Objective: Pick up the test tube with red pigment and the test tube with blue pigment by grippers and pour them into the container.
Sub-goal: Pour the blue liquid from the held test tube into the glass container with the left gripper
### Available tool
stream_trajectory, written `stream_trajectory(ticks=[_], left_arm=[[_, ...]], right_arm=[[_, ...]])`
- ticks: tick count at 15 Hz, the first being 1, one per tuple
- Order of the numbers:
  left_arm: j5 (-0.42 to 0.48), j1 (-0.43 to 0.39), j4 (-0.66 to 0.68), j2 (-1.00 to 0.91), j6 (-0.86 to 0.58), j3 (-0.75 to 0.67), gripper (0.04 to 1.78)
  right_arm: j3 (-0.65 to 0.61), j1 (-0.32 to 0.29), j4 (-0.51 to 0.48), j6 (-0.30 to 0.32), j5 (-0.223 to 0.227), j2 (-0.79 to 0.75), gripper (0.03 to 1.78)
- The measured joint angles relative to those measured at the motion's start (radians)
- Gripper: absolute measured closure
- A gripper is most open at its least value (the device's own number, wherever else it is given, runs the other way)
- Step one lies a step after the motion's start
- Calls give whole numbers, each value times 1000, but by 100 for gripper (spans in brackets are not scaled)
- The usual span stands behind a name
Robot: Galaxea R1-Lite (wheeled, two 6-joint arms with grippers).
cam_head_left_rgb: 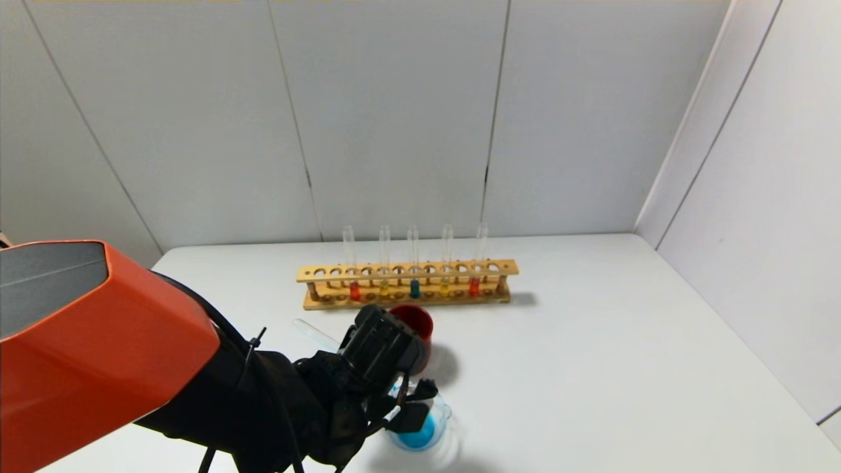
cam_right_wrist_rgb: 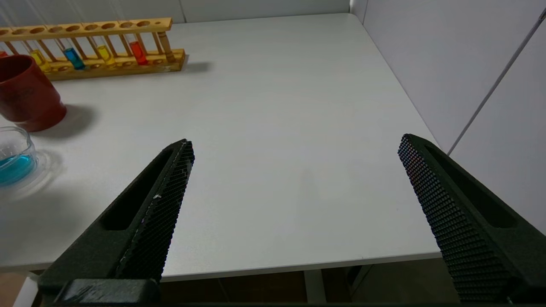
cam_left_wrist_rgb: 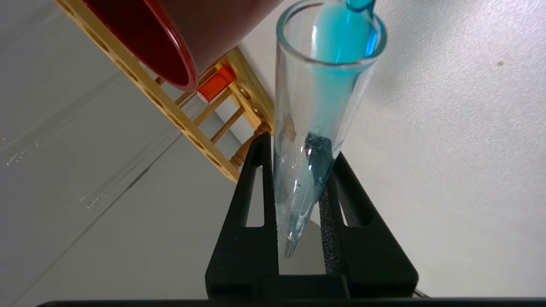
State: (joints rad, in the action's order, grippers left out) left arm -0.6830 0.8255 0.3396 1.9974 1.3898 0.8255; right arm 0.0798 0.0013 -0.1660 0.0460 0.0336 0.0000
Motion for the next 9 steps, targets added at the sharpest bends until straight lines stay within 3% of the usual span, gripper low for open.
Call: stream_trajectory(ticks=[6,9], left_arm=[[-7,19,0,-4,13,2,149],[-55,38,0,-5,19,0,149]], right_arm=[[0,0,0,0,0,0,6],[0,0,0,0,0,0,6]])
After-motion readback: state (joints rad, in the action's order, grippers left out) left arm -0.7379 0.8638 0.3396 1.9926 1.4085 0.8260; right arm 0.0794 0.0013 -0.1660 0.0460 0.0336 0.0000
